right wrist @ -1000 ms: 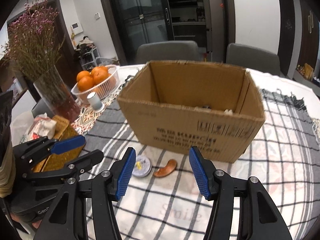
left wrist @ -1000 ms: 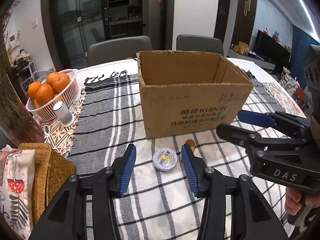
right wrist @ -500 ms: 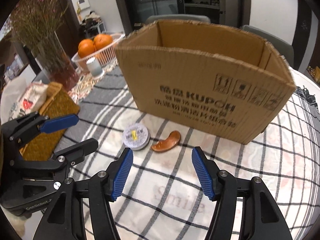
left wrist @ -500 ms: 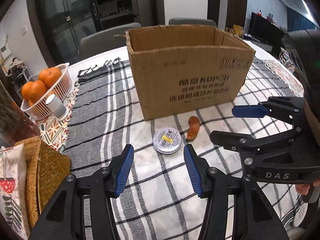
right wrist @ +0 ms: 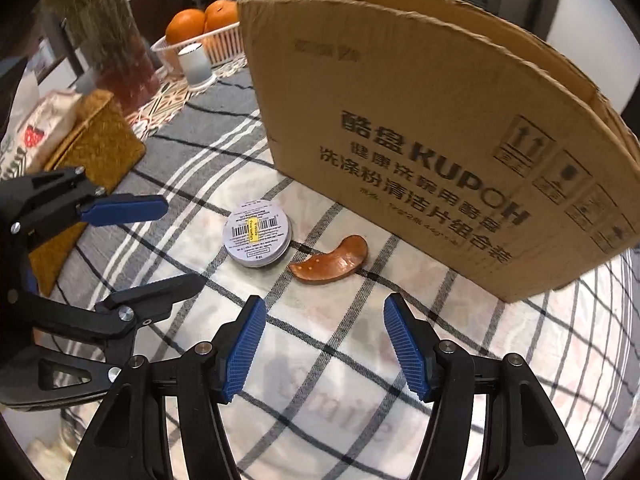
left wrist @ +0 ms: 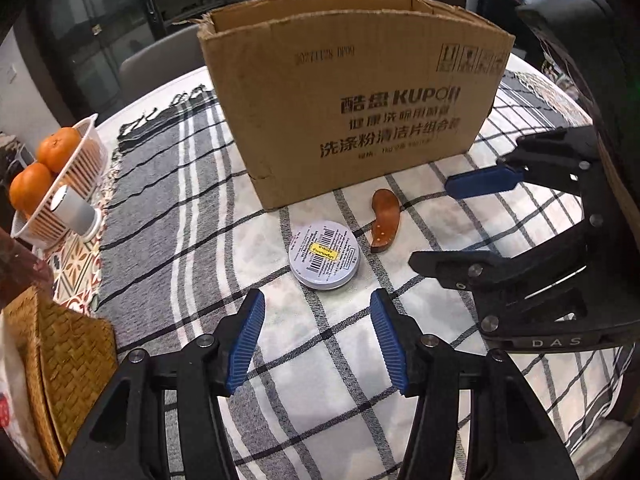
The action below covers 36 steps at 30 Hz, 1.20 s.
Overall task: Organize rigid objects
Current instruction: 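Grasp the brown wooden piece with the right tool while the left tool grasps the round tin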
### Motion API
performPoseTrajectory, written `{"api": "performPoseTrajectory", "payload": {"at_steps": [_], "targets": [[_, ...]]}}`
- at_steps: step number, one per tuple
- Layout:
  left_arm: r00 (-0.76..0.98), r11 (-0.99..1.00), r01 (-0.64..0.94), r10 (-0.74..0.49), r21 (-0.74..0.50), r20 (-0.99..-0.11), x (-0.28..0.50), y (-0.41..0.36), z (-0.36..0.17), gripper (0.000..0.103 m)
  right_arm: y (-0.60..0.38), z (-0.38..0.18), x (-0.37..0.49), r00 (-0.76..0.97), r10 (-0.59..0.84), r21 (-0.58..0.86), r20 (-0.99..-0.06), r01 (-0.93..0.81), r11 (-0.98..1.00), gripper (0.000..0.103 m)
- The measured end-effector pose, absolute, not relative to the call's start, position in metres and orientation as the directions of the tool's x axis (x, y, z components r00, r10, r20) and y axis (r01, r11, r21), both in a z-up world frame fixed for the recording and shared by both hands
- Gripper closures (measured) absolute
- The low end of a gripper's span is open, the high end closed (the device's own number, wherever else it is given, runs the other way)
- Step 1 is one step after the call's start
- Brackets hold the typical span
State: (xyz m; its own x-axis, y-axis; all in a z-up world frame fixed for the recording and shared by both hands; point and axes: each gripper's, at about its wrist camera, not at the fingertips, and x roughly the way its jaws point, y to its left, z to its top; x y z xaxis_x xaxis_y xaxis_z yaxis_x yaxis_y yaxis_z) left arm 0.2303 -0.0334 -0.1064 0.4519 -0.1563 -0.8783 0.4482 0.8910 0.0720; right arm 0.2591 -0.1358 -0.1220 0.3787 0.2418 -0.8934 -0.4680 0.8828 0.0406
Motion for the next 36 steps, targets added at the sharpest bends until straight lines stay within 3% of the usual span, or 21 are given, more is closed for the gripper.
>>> {"api": "performPoseTrajectory", "payload": {"at_steps": [36], "targets": [[0.365, 0.810, 0.586, -0.224, 0.036, -0.904, 0.283, -0.047, -0.147, 0.046, -0.119, -0.159, 0.297, 0.339, 0.224, -0.004, -0.914, -0.559, 0.829, 0.041]]}}
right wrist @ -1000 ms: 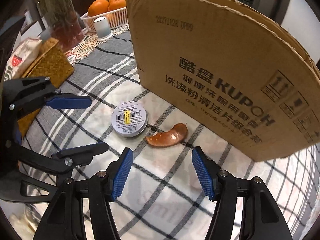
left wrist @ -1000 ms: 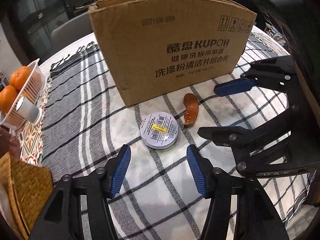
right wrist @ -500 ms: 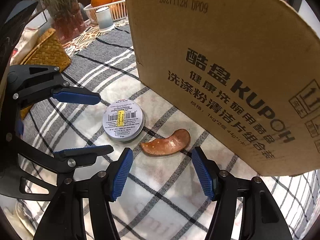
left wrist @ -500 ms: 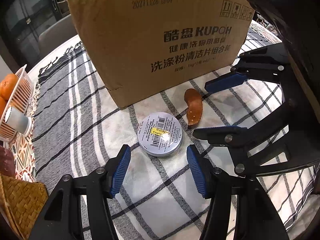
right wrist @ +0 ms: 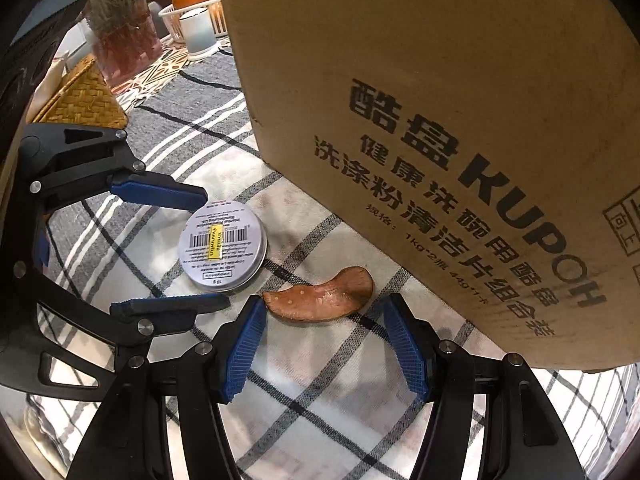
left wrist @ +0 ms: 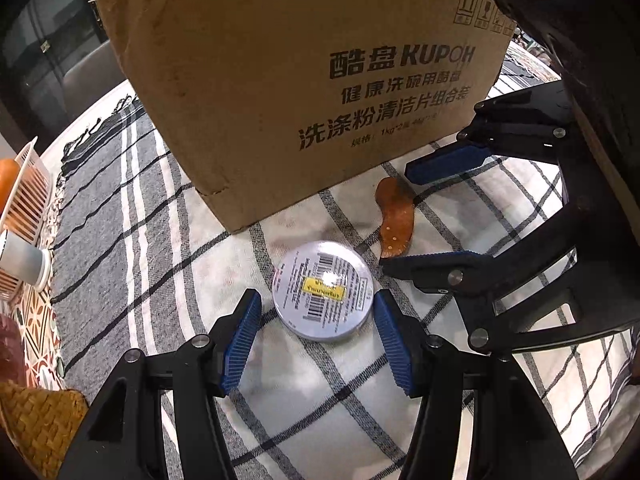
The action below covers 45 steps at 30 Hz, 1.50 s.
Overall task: Organize rigid objects
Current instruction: 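Grasp the brown wooden piece with the right tool while the left tool grasps the round tin, then carry the wooden piece with the right tool while the left tool carries the tin to the box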
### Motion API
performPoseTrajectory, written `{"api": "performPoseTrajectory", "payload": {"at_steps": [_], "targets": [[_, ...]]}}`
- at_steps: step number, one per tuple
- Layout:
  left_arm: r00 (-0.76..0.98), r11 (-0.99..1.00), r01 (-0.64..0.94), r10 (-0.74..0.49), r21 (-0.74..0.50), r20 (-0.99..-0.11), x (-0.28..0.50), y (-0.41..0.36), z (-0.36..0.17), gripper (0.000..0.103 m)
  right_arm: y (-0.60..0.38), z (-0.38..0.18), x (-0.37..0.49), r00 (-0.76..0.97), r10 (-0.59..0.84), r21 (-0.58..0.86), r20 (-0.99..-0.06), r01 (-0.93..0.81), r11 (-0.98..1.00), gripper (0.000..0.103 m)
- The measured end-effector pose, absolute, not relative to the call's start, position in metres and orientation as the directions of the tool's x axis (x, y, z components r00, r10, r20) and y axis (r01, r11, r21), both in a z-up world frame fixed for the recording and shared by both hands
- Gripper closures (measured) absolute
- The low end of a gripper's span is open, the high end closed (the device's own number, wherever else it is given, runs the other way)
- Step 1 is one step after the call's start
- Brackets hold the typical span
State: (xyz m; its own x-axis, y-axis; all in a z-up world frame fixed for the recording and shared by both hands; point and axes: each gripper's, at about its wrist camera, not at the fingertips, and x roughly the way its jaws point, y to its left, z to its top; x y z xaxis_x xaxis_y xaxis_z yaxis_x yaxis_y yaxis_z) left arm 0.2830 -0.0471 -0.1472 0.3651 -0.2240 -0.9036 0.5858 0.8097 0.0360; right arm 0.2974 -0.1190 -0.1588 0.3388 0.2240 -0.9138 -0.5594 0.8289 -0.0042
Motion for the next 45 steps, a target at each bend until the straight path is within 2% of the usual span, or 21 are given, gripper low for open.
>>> {"api": "performPoseTrajectory", "payload": {"at_steps": [5, 8, 17, 27, 37, 45], "targets": [[0.377, 0.813, 0.581, -0.233, 0.032, -0.896, 0.295, -0.052, -0.150, 0.047, -0.127, -0.159, 0.301, 0.353, 0.222, -0.007, -0.909, -0.544, 0.839, 0.042], [0.381, 0.810, 0.586, -0.247, 0.026, -0.891, 0.299, -0.057, -0.150, 0.052, -0.130, -0.159, 0.300, 0.357, 0.235, 0.006, -0.904, -0.539, 0.842, 0.045], [0.412, 0.848, 0.529, -0.241, 0.015, -0.879, 0.284, -0.052, -0.152, 0.052, -0.143, -0.157, 0.291, 0.391, 0.233, 0.013, -0.890, -0.490, 0.872, 0.046], [0.489, 0.925, 0.379, -0.186, 0.015, -0.852, 0.268, -0.033, -0.142, 0.052, -0.165, -0.146, 0.269, 0.441, 0.221, 0.025, -0.870, -0.409, 0.912, 0.046], [0.515, 0.965, 0.250, -0.199, -0.076, -0.834, 0.248, -0.027, -0.124, 0.052, -0.181, -0.123, 0.246, 0.514, 0.209, 0.053, -0.832, -0.302, 0.952, 0.046], [0.565, 0.966, 0.238, -0.225, -0.105, -0.794, 0.231, -0.031, -0.096, 0.052, -0.191, -0.100, 0.227, 0.574, 0.207, 0.094, -0.792, -0.220, 0.971, 0.046]]}}
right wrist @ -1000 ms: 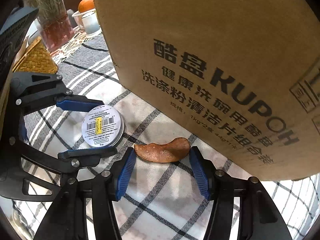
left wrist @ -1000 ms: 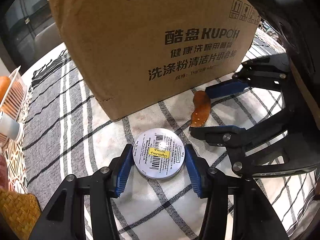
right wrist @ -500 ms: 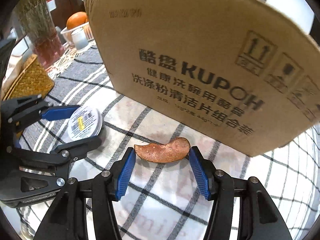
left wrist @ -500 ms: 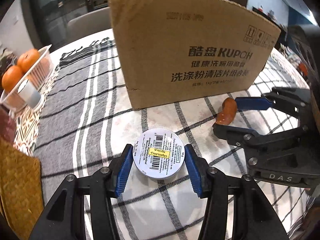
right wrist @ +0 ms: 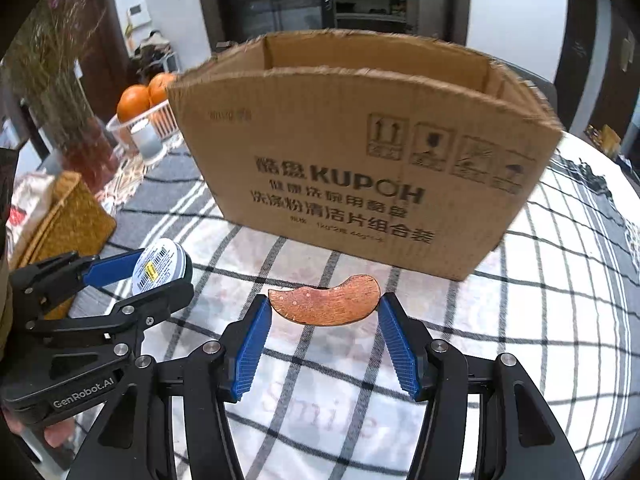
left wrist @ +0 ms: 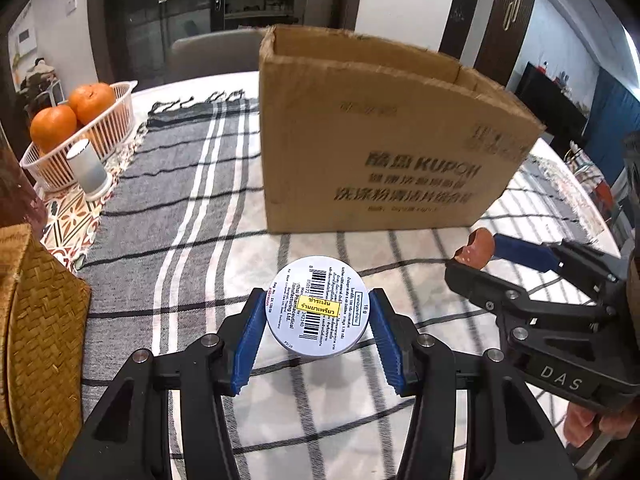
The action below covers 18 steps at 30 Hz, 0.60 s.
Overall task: Organize rigid objects
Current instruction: 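Carry the wooden piece with the right tool while the left tool carries the tin to the box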
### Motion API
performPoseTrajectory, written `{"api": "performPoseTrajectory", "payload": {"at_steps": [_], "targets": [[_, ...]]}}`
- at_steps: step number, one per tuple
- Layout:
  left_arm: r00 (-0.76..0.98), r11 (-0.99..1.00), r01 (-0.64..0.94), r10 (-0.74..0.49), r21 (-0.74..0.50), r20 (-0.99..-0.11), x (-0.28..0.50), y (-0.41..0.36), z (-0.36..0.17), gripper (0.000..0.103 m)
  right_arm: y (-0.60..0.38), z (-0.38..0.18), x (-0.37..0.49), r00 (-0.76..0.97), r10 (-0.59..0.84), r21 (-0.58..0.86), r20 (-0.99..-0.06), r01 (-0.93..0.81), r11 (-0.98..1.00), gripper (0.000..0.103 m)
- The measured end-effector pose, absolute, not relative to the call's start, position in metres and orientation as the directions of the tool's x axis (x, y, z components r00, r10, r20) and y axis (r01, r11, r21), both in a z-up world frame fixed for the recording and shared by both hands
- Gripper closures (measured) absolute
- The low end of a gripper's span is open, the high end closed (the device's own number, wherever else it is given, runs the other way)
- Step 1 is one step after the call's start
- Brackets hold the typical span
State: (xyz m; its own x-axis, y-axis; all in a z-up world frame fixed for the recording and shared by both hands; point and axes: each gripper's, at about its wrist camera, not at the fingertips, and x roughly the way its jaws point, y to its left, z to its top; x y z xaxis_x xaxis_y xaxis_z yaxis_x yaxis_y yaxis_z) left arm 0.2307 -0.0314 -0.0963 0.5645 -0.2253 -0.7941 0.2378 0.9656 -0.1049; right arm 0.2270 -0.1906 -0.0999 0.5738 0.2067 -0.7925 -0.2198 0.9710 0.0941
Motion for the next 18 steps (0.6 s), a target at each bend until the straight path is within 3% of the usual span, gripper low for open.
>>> {"api": "performPoseTrajectory", "payload": {"at_steps": [18], "targets": [[0.693, 0.971, 0.217, -0.226, -0.101, -0.684, 0.204, -0.040, -0.027, 0.052, -0.208, -0.033, 0.190, 0.725, 0.171, 0.128, -0.667, -0.114, 0.985, 0.046]]}}
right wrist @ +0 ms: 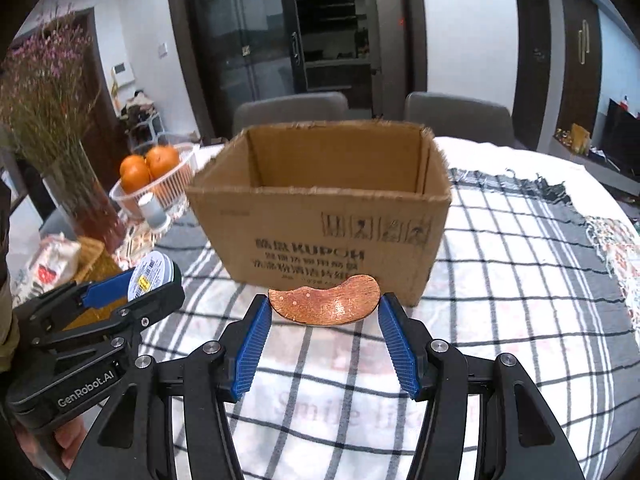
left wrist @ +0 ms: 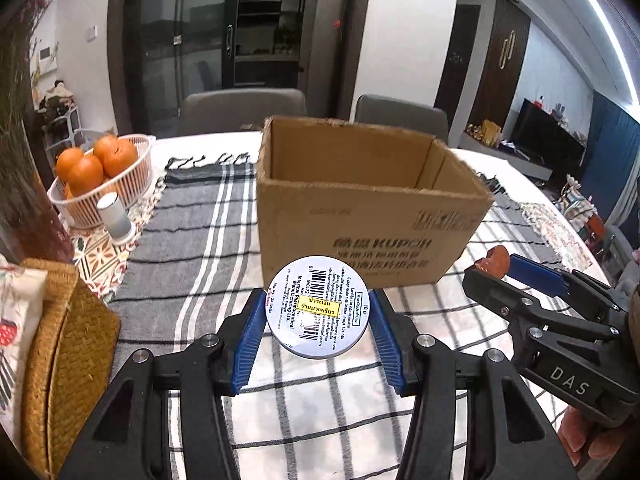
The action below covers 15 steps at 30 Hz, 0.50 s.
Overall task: Organize rigid objects
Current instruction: 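Carry the wooden piece with the right tool while the left tool carries the tin to the box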
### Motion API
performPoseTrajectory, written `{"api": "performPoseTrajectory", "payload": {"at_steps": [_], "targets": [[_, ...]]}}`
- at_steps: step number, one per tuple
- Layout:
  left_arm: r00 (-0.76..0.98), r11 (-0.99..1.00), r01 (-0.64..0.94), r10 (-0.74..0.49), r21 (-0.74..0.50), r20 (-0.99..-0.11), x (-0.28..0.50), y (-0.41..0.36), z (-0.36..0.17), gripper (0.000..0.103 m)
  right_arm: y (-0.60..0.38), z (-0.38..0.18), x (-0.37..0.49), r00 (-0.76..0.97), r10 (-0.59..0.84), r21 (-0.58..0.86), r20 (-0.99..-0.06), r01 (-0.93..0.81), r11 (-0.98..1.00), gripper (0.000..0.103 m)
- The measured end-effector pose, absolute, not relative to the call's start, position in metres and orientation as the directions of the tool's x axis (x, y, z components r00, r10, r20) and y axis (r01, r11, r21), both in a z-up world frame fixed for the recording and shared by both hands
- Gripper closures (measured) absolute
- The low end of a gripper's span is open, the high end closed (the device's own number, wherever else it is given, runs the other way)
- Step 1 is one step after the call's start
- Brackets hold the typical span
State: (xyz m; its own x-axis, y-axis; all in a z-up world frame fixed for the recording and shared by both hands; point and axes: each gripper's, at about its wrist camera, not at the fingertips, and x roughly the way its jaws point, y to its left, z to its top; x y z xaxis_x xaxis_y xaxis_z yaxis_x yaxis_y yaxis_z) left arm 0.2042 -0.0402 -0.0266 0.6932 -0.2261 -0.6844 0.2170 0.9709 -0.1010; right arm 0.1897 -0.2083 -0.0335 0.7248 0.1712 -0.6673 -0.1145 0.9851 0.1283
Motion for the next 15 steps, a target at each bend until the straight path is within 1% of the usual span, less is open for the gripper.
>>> {"api": "performPoseTrajectory", "payload": {"at_steps": [8, 15], "targets": [[0.729, 0.963, 0.243, -0.258, -0.113, -0.634, 0.207, -0.046, 0.003, 0.052, -0.216, -0.003, 0.188, 0.774, 0.174, 0.142, -0.609, -0.109, 0.984, 0.046], [0.764, 0.963, 0.252, -0.260, -0.099, -0.591, 0.219, -0.049, 0.028, 0.052, -0.221, 0.018, 0.197, 0.809, 0.169, 0.144, -0.563, -0.106, 0.984, 0.046]]}}
